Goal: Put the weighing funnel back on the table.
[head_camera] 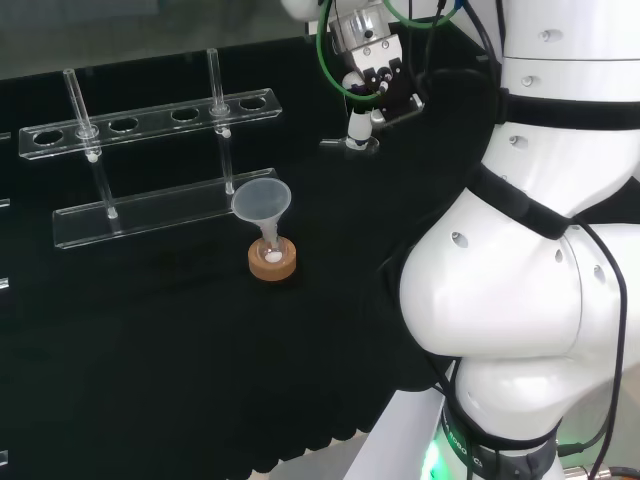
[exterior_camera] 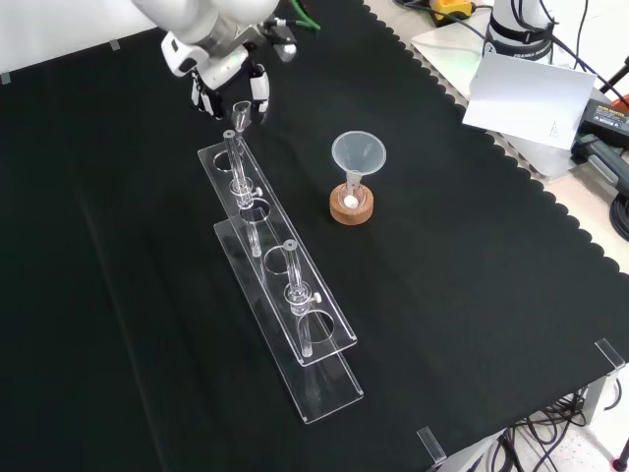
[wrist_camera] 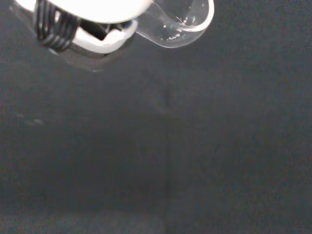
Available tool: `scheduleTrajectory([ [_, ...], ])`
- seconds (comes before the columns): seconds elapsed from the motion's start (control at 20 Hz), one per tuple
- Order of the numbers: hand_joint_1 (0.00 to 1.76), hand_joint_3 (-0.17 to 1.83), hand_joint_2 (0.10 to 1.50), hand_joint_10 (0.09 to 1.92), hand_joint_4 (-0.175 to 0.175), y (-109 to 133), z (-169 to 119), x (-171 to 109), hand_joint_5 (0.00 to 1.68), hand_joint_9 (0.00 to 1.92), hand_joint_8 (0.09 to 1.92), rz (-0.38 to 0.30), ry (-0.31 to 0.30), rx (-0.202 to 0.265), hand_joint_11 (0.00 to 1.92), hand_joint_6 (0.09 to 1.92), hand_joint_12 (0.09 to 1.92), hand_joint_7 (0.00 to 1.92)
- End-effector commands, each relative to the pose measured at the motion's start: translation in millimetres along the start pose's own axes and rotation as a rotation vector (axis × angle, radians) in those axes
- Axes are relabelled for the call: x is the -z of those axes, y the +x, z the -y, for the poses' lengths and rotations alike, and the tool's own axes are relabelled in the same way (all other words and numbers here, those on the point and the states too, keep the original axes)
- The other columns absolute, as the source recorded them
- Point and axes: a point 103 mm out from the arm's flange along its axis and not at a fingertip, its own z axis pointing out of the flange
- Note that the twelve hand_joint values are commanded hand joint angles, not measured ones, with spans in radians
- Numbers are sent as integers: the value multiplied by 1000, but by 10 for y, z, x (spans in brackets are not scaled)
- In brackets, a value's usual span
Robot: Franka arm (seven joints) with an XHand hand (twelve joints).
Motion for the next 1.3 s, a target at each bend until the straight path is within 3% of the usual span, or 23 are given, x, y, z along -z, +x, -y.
scheduleTrajectory([
  [0.05,1135,654,646,116,175,2,-193,-132,1305,1153,627,36,-2,-24,981,612,914,723],
  [0.7,1134,654,646,115,175,-1,-592,-388,1303,1152,628,12,2,-29,980,616,914,723],
  [1.3,1134,654,648,114,175,35,-761,-497,1300,1152,628,-2,-19,-18,980,621,915,722],
])
